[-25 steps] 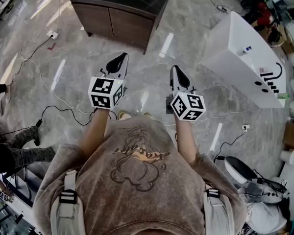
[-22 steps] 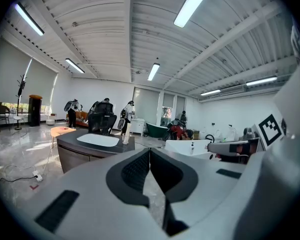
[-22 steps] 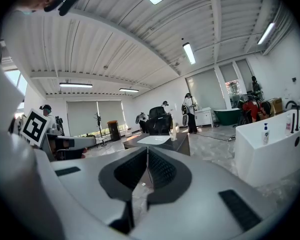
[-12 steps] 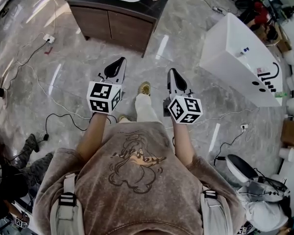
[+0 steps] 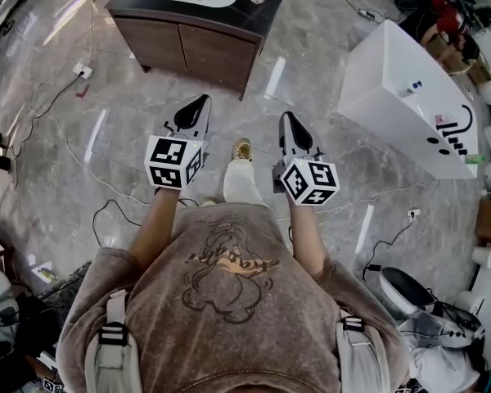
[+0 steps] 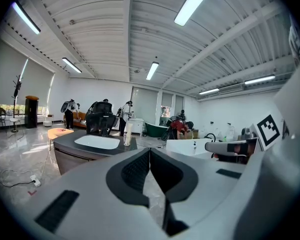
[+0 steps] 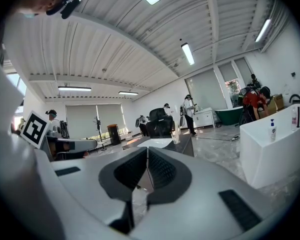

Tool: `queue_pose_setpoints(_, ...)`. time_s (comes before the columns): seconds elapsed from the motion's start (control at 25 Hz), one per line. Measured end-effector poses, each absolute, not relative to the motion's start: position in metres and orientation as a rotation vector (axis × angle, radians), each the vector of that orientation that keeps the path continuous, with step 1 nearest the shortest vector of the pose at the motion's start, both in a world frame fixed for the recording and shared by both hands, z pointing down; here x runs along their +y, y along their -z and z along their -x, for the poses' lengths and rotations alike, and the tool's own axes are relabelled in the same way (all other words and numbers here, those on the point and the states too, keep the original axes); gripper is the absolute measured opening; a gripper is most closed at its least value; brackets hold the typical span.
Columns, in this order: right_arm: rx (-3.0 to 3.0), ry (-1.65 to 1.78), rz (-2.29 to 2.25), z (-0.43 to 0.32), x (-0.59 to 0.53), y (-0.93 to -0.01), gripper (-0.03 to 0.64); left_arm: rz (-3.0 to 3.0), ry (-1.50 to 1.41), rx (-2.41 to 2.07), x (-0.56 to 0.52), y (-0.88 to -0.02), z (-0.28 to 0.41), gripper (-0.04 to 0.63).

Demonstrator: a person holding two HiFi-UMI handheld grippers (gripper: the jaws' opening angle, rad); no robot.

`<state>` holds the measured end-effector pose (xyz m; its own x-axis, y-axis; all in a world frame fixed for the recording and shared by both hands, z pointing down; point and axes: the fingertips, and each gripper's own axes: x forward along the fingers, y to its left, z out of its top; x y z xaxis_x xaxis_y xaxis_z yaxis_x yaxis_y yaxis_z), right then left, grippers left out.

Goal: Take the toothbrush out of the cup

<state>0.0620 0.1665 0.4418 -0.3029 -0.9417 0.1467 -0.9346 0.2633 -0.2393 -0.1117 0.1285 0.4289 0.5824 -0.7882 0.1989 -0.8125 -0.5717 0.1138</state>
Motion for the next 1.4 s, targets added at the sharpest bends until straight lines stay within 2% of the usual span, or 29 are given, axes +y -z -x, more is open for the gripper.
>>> queue_pose_setpoints(0.8, 2.505, 0.468, 1.8, -0.07, 0.038, -0.446, 0.025, -2.608, -0.159, -1.28, 0.004, -0.434, 0.093, 0.017)
queue_pose_setpoints(1.4, 2.553, 0.438, 1.747, -0.106, -0.075, -0.426, 0.025, -2.603, -0.172, -1.302, -0.106, -0.417, 0.051, 0.017)
